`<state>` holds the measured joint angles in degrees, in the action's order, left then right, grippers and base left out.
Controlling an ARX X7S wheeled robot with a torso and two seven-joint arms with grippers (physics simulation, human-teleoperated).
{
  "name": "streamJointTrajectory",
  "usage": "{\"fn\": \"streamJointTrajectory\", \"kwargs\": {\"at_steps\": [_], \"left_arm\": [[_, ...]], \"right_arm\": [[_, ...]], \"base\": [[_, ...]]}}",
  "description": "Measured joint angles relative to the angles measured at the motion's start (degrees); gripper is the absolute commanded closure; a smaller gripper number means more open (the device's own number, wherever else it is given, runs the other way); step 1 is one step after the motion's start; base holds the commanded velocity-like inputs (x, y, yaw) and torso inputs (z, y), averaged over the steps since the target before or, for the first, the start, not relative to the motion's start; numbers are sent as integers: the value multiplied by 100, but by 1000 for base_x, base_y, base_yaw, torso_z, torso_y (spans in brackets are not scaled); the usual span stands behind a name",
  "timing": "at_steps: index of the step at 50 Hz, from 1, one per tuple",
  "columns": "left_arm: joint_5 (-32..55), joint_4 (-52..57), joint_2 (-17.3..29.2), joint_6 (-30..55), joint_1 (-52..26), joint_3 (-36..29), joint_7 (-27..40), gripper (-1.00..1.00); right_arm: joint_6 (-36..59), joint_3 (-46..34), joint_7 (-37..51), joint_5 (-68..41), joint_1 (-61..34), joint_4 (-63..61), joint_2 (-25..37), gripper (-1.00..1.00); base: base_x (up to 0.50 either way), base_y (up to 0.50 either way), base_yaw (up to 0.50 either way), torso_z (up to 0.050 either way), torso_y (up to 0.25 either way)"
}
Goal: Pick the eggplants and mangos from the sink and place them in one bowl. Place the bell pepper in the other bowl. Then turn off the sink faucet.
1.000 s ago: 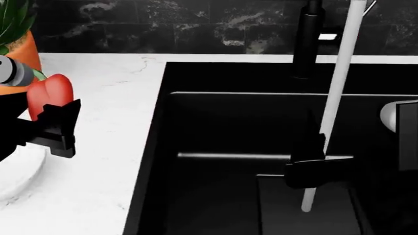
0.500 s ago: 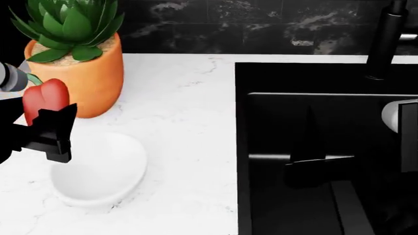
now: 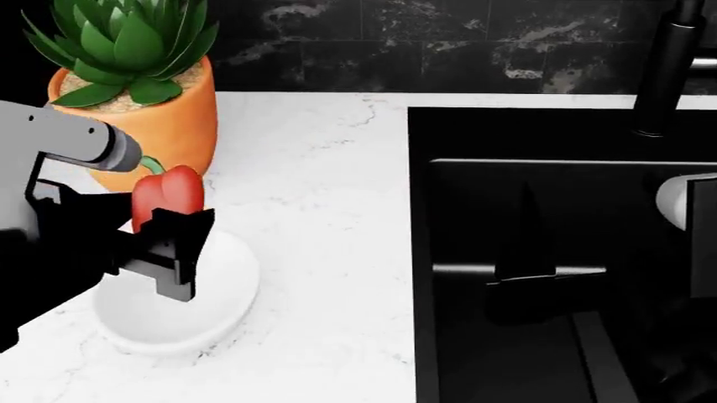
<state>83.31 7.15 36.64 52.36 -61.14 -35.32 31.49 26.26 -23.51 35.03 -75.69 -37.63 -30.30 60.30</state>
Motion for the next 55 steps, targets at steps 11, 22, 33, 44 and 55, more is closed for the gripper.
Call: {"fn": "streamJointTrajectory", "kwargs": {"at_steps": [11,22,33,44,55], "left_arm": [[-134,-554,-290,41,0,-241,-211,100],[-147,-901,-342,68,38,-313,-269,100],[-78,-1041,-337,46,42,-289,-246,-100],[-66,-1030,-316,8,7,-261,-190,-100],[-113,-420,-125,-190,-5,-56,186,-100]], "right_arm": [[-129,53,5,15,137,22,-6,-100],[-251,122,35,18,268,19,19,-100],[-229,135,51,-1,200,26,-7,-100],[-252,151,34,14,186,33,-34,-100],[-264,81,-79,221,105,119,-171,-100]], "base": [[0,0,0,0,0],[0,0,0,0,0],[0,0,0,0,0],[0,0,0,0,0],[0,0,0,0,0]]}}
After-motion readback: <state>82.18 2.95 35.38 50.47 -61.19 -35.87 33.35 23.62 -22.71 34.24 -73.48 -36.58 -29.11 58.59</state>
